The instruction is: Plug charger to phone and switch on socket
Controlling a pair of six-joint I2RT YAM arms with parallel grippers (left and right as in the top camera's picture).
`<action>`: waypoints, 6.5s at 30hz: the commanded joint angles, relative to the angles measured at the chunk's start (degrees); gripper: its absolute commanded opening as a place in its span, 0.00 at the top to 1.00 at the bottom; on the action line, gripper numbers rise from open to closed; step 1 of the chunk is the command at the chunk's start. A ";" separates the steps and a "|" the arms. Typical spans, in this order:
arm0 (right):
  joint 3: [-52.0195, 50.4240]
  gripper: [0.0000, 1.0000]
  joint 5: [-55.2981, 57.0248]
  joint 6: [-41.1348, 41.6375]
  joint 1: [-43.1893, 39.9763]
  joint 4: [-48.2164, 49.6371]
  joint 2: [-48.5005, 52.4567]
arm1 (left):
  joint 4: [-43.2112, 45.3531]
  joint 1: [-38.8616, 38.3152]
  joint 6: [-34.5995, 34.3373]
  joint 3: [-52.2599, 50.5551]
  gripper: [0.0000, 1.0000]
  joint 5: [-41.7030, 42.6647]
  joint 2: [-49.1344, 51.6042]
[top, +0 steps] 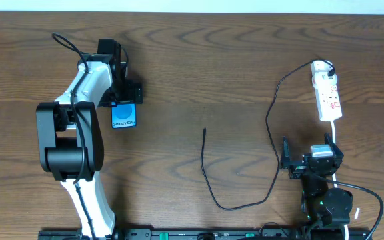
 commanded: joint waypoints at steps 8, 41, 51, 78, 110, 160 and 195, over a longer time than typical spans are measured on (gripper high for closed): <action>-0.09 0.01 -0.11 -0.63 -0.20 -0.20 -0.22 | -0.35 0.04 -0.90 -1.68 0.02 0.94 0.66; -0.09 0.01 -0.11 -0.63 -0.20 -0.20 -0.22 | 0.13 0.07 -0.87 -3.72 0.02 0.92 0.68; -0.09 0.01 -0.11 -0.63 -0.20 -0.20 -0.22 | 0.11 0.07 -0.87 -3.72 0.02 0.92 0.68; -0.09 0.01 -0.11 -0.63 -0.20 -0.20 -0.22 | 0.17 0.07 -0.85 -3.78 0.04 0.68 0.68; -0.09 0.01 -0.11 -0.63 -0.20 -0.20 -0.22 | 0.70 0.07 -0.42 -3.93 0.05 0.26 0.72; -0.09 0.01 -0.11 -0.63 -0.20 -0.20 -0.22 | 0.74 0.07 -0.42 -3.93 0.17 0.26 0.72; -0.09 0.01 -0.11 -0.63 -0.20 -0.20 -0.22 | 0.50 0.07 -0.44 -3.93 0.30 0.28 0.72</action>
